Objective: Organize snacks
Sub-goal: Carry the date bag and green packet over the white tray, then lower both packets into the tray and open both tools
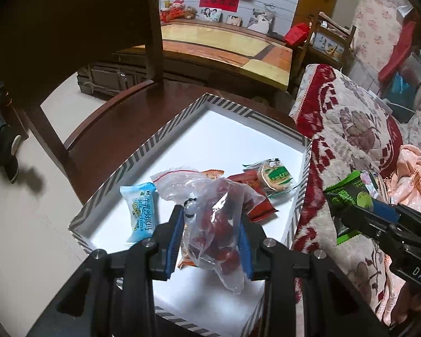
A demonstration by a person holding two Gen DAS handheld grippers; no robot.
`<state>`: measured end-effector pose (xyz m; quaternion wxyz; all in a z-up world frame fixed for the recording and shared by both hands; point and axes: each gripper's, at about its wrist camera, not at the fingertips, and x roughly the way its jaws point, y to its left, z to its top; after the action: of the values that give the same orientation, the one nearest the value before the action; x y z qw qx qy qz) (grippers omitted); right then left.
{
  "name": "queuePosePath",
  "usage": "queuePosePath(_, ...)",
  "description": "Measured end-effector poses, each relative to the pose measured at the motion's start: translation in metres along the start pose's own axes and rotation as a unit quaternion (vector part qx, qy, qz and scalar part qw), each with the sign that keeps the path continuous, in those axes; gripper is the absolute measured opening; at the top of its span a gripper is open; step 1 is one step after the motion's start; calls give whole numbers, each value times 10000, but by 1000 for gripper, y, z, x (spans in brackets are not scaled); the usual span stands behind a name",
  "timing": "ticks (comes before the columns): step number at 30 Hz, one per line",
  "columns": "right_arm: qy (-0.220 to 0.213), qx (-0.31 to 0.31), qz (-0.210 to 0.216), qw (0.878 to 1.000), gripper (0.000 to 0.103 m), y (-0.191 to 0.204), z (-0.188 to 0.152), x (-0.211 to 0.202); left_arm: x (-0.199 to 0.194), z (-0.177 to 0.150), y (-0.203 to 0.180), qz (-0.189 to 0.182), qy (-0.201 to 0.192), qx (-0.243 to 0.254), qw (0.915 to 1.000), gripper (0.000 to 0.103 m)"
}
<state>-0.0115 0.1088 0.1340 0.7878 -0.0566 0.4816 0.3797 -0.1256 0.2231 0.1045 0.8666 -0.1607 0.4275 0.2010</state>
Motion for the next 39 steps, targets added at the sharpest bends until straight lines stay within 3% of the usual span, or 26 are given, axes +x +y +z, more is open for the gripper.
queuePosePath(23,182,-200,65,9996,38,12,31,43,33,27,3,76,125,72,9999,38)
queuePosePath(39,379,-64,-42,9993,38,-10,62,93,70,48,-7,140,297,140,9994,38)
